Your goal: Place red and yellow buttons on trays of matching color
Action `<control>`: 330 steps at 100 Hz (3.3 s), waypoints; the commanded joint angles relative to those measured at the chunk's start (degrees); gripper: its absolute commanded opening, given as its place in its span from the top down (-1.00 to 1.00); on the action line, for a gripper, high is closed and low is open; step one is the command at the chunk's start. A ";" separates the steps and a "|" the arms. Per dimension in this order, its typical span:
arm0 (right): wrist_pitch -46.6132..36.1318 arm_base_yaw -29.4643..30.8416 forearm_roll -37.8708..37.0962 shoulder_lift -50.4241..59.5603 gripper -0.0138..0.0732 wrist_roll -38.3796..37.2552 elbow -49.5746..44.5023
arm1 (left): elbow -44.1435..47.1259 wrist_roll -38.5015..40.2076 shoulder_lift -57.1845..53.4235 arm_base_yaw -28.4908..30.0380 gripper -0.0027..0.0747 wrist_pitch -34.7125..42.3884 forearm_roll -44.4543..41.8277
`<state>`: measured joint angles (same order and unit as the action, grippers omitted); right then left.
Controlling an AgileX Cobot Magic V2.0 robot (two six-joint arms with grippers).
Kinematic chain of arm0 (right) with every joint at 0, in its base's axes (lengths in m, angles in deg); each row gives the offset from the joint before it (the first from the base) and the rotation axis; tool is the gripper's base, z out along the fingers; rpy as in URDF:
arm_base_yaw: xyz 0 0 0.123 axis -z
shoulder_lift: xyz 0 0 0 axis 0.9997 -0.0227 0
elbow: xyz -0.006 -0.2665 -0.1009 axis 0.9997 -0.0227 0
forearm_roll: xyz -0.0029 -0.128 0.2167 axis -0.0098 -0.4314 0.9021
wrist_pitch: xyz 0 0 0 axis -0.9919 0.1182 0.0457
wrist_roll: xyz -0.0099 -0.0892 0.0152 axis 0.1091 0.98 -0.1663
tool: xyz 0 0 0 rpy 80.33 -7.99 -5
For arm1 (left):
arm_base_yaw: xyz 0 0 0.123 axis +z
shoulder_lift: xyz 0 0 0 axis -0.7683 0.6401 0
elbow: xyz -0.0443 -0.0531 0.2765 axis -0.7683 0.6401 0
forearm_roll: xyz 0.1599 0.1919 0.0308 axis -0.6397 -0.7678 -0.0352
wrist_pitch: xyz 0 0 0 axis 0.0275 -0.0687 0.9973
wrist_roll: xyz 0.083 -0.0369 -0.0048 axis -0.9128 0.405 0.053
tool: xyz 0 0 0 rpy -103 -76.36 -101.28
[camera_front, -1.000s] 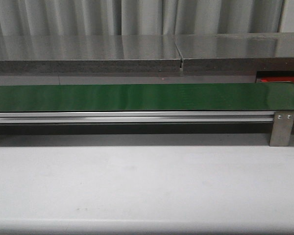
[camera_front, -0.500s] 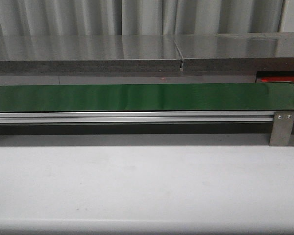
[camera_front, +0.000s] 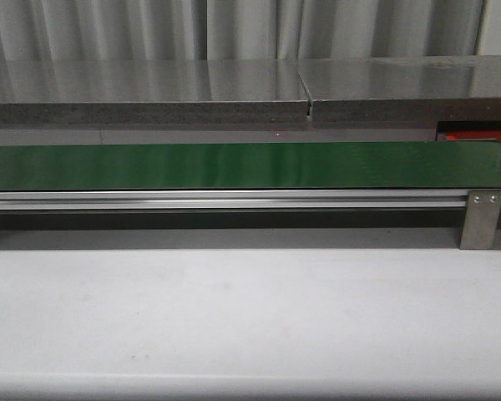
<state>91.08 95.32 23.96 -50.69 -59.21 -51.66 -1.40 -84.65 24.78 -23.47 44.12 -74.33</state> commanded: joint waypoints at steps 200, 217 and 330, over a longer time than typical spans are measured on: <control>-3.69 0.02 0.70 -0.21 0.95 0.54 1.29 | -13.46 -0.53 4.73 -4.93 0.98 -2.98 -2.04; -3.69 0.02 0.70 -0.21 0.95 0.54 1.29 | -13.46 -1.41 3.95 -9.82 0.98 -4.48 -2.04; -3.63 0.02 0.70 -0.21 0.95 0.54 1.29 | -27.04 -3.24 8.47 -14.75 -0.73 -15.98 -1.27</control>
<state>91.20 95.32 23.96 -50.69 -59.21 -51.88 -25.73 -87.92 37.36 -39.49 26.92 -76.52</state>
